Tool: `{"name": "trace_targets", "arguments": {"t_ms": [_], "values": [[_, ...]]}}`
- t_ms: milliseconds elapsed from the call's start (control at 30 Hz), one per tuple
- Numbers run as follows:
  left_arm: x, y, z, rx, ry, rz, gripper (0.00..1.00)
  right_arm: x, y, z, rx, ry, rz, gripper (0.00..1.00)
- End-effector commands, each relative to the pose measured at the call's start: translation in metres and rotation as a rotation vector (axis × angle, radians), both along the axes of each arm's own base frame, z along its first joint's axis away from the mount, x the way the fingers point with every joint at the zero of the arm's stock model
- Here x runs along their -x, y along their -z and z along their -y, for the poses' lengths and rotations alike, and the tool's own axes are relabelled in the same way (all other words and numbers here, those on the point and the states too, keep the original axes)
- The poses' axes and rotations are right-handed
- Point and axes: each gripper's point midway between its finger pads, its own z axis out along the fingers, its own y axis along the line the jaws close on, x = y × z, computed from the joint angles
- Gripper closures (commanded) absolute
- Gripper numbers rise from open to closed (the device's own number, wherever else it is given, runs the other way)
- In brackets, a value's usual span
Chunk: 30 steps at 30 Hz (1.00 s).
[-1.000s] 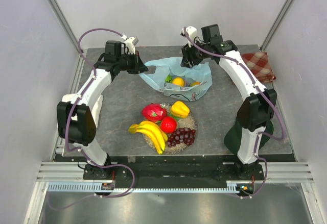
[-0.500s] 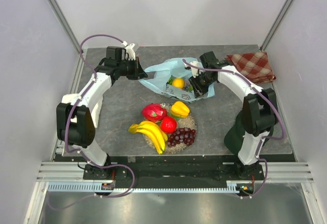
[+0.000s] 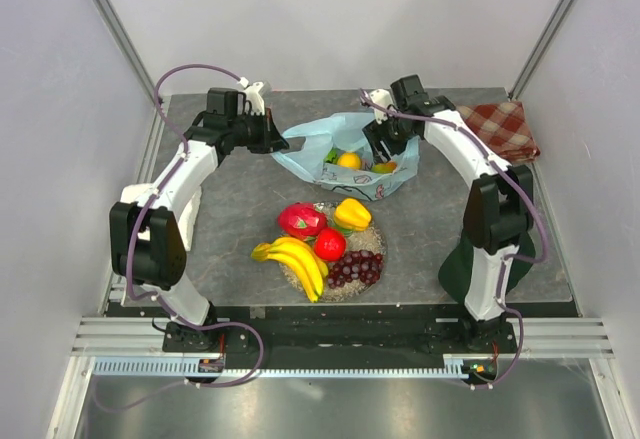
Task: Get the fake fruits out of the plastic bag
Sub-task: Adjust the plastic bag at the center of the board.
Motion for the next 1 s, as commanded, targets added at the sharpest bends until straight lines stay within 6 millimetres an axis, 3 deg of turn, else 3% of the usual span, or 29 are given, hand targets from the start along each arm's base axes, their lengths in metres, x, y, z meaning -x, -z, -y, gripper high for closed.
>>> {"name": "trace_targets", "arguments": {"t_ms": [0,100,233,500,600,667,800,967], "values": [[-0.004,-0.020,0.003,-0.001,0.020,0.070,0.98,-0.012,0.025,0.001,0.012,0.113,-0.080,0.25],[-0.004,-0.020,0.002,-0.005,0.019,0.071,0.98,-0.003,0.036,0.000,-0.007,0.163,-0.130,0.16],[-0.003,-0.018,0.001,-0.008,0.018,0.069,0.98,0.005,0.050,0.008,0.017,0.224,-0.172,0.14],[-0.005,-0.015,0.002,-0.007,0.019,0.060,0.98,0.018,0.055,0.007,-0.004,0.283,-0.224,0.10],[-0.007,-0.014,0.003,-0.003,0.020,0.055,0.98,0.042,0.077,0.008,-0.006,0.304,-0.320,0.02],[-0.009,-0.013,0.004,-0.003,0.020,0.057,0.98,0.047,0.092,0.008,0.000,0.344,-0.366,0.02],[-0.010,-0.014,0.003,-0.010,0.018,0.063,0.98,0.025,0.103,0.003,-0.006,0.332,-0.344,0.02],[-0.009,-0.013,0.002,-0.020,0.016,0.064,0.98,-0.025,0.082,-0.004,0.016,0.178,-0.160,0.09]]}}
